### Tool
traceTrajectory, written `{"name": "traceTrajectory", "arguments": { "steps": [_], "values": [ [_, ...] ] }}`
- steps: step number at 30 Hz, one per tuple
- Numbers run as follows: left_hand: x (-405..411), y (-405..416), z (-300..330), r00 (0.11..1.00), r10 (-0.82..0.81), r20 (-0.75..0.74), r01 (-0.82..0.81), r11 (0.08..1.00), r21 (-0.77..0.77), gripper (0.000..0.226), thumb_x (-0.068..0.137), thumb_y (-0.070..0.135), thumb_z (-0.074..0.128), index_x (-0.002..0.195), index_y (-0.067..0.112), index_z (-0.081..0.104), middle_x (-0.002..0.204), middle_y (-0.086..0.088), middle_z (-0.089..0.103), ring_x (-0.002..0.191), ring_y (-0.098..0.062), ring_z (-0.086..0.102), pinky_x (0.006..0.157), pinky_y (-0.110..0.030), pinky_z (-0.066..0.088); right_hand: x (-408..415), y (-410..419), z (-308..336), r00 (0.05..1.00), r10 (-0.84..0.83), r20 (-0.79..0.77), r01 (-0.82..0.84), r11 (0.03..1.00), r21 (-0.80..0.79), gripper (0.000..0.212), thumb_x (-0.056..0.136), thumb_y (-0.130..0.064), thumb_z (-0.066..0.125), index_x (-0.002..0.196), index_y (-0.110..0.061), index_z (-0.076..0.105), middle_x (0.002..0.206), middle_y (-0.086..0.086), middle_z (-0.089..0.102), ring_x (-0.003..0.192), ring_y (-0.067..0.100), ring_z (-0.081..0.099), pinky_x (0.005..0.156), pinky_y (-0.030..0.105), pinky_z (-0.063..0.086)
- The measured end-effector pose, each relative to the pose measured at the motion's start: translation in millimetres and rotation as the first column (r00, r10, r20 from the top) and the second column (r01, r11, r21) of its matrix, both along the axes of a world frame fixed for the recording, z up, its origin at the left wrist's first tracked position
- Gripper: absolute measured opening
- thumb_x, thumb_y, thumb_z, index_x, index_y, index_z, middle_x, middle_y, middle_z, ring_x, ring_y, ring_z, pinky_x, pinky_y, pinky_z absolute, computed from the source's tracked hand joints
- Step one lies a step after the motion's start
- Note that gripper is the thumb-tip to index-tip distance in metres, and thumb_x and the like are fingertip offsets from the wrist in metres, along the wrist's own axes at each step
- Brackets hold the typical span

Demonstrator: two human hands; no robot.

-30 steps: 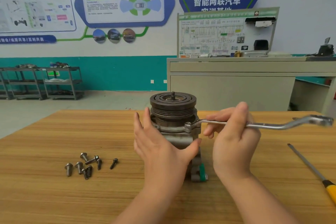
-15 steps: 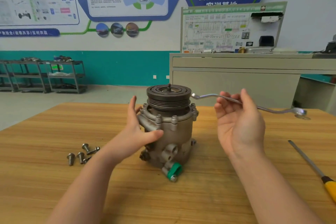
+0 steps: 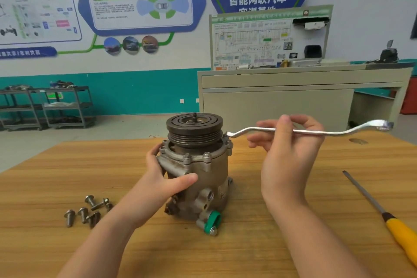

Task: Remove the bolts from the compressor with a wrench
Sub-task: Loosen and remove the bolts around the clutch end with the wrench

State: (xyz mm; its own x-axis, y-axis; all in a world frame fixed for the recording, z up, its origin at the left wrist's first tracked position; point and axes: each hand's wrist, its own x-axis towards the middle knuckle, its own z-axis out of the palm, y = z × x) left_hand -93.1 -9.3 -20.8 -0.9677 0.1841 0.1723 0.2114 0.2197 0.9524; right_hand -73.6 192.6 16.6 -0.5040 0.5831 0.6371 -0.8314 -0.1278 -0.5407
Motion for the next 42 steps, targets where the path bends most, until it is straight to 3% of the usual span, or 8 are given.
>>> {"name": "traceTrajectory", "arguments": {
  "steps": [8,14,19,26,32,37,40,42],
  "values": [
    [27.9,85.2,-19.7,0.859,0.425,-0.285,-0.398,0.905,0.15,0.12,0.062,0.03,0.089,0.152,0.015,0.011,0.149,0.002,0.033,0.137,-0.009,0.032,0.118,-0.033,0.027,4.9,-8.8,-11.5,0.939,-0.181,-0.293,0.285,0.886,0.365,0.008,0.102,-0.036,0.039,0.109,-0.033,0.034,0.077,0.0,0.066,0.047,0.008,0.059,0.05,0.02,0.047],
    [29.5,87.1,-26.5,0.836,0.455,-0.307,-0.43,0.891,0.149,0.103,0.067,0.03,0.086,0.142,0.023,0.016,0.143,0.006,0.03,0.126,0.001,0.03,0.1,-0.003,0.023,5.2,-10.2,-12.7,0.924,-0.166,-0.344,0.299,0.875,0.381,0.007,0.103,-0.036,0.038,0.109,-0.039,0.035,0.074,-0.001,0.064,0.043,0.008,0.053,0.048,0.02,0.042],
    [28.1,84.9,-25.2,0.821,0.467,-0.329,-0.445,0.884,0.144,0.097,0.063,0.031,0.089,0.128,0.028,0.017,0.146,0.0,0.031,0.134,-0.01,0.034,0.114,-0.029,0.032,4.3,-14.4,-18.3,0.913,-0.189,-0.361,0.35,0.815,0.461,0.01,0.104,-0.033,0.034,0.111,-0.04,0.031,0.077,0.009,0.062,0.048,0.003,0.054,0.051,0.015,0.043],
    [29.2,84.3,-26.9,0.781,0.472,-0.409,-0.45,0.879,0.156,0.107,0.063,0.033,0.089,0.139,0.032,0.013,0.141,0.008,0.03,0.134,-0.004,0.03,0.113,-0.018,0.024,5.5,-15.8,-17.2,0.908,-0.204,-0.367,0.364,0.817,0.448,0.012,0.104,-0.037,0.038,0.113,-0.041,0.031,0.076,-0.005,0.063,0.048,0.002,0.056,0.052,0.016,0.044],
    [26.2,76.5,-22.1,0.798,0.411,-0.441,-0.401,0.908,0.12,0.121,0.059,0.042,0.087,0.148,0.031,0.006,0.151,0.007,0.019,0.141,-0.005,0.018,0.116,-0.024,0.021,10.6,-23.3,-15.3,0.914,-0.228,-0.336,0.374,0.794,0.479,0.012,0.102,-0.044,0.038,0.107,-0.054,0.036,0.075,-0.003,0.065,0.051,0.003,0.059,0.052,0.016,0.046],
    [24.2,67.1,-13.3,0.844,0.305,-0.44,-0.3,0.95,0.085,0.096,0.063,0.059,0.069,0.139,0.044,0.011,0.144,0.027,0.019,0.131,0.016,0.022,0.102,0.0,0.024,16.0,-45.4,-11.1,0.735,-0.45,-0.507,0.678,0.489,0.549,0.023,0.105,-0.034,0.035,0.099,-0.014,0.045,0.065,0.002,0.063,0.057,0.011,0.054,0.05,0.018,0.042],
    [21.6,63.0,-12.9,0.869,0.247,-0.429,-0.259,0.965,0.03,0.091,0.07,0.055,0.061,0.146,0.029,0.019,0.151,-0.001,0.03,0.138,-0.017,0.035,0.114,-0.033,0.034,20.8,-58.8,-16.7,0.659,-0.54,-0.524,0.745,0.372,0.554,0.021,0.105,-0.031,0.034,0.101,-0.013,0.044,0.064,-0.002,0.059,0.05,0.008,0.052,0.048,0.015,0.037],
    [23.6,60.9,-11.5,0.881,0.252,-0.401,-0.257,0.965,0.043,0.099,0.065,0.056,0.069,0.141,0.039,0.008,0.148,0.0,0.03,0.134,-0.018,0.037,0.114,-0.04,0.034,25.1,-64.5,-24.7,0.715,-0.546,-0.437,0.695,0.484,0.532,0.022,0.105,-0.034,0.032,0.102,-0.014,0.042,0.068,-0.004,0.057,0.051,0.008,0.055,0.047,0.015,0.042]
  ]
}}
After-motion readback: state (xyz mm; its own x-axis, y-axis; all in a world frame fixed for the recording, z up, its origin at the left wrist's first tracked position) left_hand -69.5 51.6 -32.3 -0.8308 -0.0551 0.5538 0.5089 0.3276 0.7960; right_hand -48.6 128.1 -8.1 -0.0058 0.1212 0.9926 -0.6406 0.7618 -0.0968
